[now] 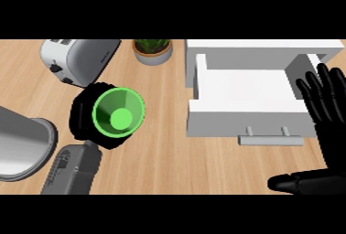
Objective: Pick up the cup, place it into the drawer and close the drawer
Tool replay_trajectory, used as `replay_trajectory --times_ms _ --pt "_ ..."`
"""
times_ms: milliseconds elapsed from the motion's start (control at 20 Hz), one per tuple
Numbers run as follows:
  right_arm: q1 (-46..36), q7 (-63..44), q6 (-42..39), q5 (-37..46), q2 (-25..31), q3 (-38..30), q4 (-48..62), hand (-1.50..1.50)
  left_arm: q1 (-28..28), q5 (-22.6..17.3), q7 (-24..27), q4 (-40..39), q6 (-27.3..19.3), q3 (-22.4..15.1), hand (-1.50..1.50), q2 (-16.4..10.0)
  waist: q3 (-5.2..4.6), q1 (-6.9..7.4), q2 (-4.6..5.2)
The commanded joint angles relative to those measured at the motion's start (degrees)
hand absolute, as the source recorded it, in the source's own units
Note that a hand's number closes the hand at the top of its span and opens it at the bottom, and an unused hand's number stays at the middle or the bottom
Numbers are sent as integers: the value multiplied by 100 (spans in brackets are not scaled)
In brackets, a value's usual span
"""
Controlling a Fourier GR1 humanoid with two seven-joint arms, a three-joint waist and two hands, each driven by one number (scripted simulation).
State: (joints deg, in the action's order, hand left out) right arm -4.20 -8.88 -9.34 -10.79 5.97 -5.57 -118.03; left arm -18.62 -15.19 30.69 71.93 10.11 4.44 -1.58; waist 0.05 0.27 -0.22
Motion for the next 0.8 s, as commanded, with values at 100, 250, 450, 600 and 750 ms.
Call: replay_trajectory --times_ms 100,250,450,600,750 --pt "-231 -250 105 -39 41 -57 2 -150 -580 -207 -1331 1035 -744 -151 150 96 -3 -15 11" --pt "-249 -313 404 479 -209 393 -269 -150 -1287 -31 -1601 870 -1149 -313 150 155 -5 -44 13" --pt "152 106 76 329 -101 204 -121 -150 -1763 54 -2198 1117 -1547 -411 150 64 -2 -50 13" --pt "1 240 24 118 -80 0 151 -150 -2208 297 -2219 692 -1834 -517 150 155 -2 -59 24" --pt "59 -13 78 156 -38 33 -108 -150 -2979 329 -2191 -22 -1965 -414 150 155 -3 -104 30"
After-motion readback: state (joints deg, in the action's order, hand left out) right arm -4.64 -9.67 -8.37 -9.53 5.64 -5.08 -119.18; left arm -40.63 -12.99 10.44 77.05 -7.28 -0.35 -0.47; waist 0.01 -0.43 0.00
